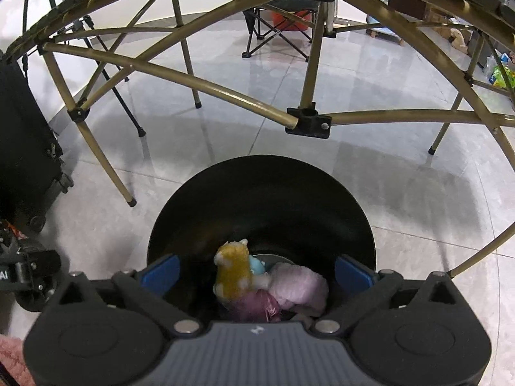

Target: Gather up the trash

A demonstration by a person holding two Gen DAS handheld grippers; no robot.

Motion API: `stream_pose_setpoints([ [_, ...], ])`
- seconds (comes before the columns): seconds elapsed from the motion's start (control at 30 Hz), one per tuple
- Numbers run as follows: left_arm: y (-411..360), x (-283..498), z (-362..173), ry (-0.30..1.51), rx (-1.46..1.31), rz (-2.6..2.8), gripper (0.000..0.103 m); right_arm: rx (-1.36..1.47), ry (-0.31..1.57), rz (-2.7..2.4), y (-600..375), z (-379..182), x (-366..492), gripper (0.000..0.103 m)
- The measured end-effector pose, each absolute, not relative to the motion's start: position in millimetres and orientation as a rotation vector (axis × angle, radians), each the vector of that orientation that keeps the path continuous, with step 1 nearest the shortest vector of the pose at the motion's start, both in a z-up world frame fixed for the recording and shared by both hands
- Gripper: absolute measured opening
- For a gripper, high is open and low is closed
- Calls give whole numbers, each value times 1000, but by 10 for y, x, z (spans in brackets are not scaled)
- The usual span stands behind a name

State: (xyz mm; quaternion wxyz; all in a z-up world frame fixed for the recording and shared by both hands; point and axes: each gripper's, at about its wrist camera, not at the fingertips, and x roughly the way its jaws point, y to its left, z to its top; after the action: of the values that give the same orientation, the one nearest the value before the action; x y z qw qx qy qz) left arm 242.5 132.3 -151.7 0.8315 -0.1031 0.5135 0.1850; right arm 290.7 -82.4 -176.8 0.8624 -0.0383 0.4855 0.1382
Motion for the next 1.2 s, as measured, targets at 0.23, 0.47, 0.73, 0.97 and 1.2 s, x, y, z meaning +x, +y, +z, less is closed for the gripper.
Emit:
stream_pose_setpoints([
  [0.23,1277,2411,-1468,1077,-210,378,103,-100,1020,288,-834,-1773,2869,103],
  [0.47,1199,2303,-1318,1019,-203,342,103,-97,969,265,-1015,-1540,2686,103],
  [0.73,970,2017,-839,892,-196,218,103,-80,880,274,-1315,-1026,2244,103],
  [0.97,779,1673,-395,780,-114,140,103,-115,765,295,-1548,-472,1675,103],
  [1.2,700,1273,-42,708,-113,73,103,-116,677,322,-1708,-82,1206,103],
])
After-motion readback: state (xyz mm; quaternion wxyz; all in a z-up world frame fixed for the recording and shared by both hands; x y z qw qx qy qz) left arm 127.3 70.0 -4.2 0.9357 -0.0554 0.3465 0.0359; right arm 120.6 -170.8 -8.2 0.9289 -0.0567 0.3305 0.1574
